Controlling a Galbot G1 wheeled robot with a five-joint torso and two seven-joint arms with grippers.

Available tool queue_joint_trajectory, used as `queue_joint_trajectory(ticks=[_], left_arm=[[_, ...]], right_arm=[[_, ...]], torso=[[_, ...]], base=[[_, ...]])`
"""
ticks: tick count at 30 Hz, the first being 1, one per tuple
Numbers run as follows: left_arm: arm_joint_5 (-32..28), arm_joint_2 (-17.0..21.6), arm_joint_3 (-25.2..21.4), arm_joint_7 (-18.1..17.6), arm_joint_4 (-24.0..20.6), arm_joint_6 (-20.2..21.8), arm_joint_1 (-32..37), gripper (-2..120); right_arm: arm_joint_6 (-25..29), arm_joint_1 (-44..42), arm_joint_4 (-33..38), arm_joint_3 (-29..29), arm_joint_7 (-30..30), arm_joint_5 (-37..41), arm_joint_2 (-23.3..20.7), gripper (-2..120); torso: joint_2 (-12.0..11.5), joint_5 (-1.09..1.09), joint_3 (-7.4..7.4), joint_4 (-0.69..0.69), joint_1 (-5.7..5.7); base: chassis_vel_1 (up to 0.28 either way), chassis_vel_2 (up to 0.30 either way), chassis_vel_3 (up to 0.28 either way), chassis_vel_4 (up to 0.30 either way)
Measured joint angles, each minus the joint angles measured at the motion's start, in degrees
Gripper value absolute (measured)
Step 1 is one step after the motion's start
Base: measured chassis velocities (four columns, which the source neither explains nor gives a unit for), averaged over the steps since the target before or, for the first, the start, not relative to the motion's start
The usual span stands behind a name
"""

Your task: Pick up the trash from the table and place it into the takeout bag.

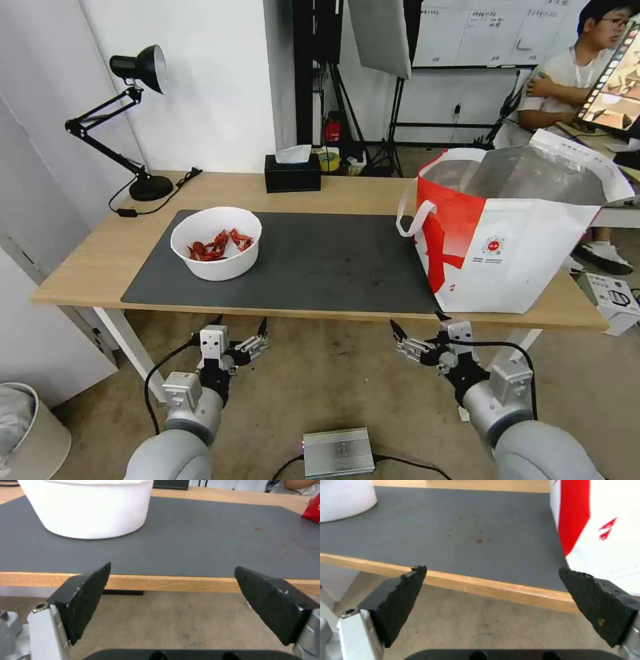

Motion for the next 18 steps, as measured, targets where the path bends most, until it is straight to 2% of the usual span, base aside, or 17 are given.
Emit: queue_joint_trajectory(ticks=[18], left_arm=[[0.12,-0.54,0.0,0.03,-0.08,-0.06,-0.06,100]], right_arm=[[-1.0,-0.27,0.1,0.38,2.46,-0.03,-0.77,100]], torso=[[-0.01,0.01,0.0,0.0,0.0]], base=[[0.0,0.0,0.0,0.0]])
